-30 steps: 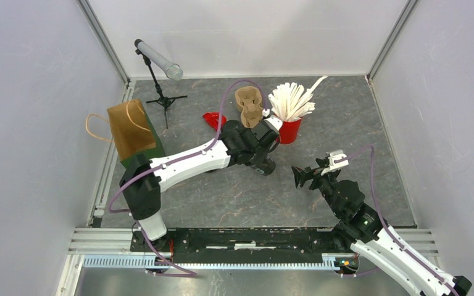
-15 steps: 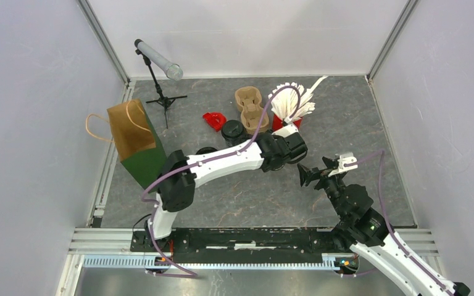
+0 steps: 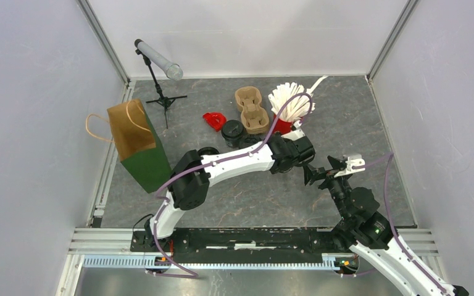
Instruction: Pack the takeout coffee
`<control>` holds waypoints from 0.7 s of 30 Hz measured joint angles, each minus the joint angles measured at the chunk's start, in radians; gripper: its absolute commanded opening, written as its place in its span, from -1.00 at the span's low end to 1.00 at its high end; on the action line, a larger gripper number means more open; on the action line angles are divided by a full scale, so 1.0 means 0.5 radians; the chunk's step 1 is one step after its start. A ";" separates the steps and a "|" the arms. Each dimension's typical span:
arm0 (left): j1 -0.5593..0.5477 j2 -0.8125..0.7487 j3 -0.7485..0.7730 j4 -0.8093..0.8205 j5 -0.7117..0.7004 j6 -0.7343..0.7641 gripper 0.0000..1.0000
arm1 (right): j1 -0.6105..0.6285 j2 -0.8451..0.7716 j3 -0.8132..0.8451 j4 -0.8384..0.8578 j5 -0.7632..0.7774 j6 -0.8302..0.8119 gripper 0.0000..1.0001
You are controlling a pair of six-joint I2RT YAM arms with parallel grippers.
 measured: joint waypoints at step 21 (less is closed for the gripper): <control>-0.008 0.159 0.087 -0.008 0.079 0.047 0.17 | -0.001 -0.047 0.014 -0.066 0.032 -0.031 0.96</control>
